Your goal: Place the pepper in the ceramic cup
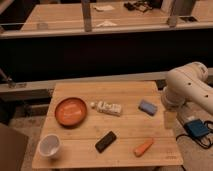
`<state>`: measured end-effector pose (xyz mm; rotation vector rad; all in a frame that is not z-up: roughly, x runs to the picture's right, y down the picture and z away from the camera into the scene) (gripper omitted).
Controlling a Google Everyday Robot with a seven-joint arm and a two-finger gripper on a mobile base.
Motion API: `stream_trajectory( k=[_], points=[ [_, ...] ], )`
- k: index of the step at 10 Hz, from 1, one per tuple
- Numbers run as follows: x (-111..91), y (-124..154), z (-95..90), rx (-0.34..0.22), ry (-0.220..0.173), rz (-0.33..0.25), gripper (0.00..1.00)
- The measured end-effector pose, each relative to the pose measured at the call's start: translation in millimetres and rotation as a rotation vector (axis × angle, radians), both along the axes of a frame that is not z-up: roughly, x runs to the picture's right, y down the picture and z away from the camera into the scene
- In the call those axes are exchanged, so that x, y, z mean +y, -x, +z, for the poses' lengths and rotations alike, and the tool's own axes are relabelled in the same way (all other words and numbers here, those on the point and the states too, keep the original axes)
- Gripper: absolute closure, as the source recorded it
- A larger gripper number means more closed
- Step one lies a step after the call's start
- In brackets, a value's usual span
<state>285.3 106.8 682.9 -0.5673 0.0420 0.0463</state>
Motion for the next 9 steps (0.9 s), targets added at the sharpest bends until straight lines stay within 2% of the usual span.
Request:
stream_trajectory(
  k=[5,7,9],
  points=[
    [0,0,0.1,0.0,0.0,0.0,0.2],
    [18,16,-0.1,-0.036,0.008,-0.054,0.2],
    [25,23,0.3,-0.055,0.011,-0.086,0.2]
  ],
)
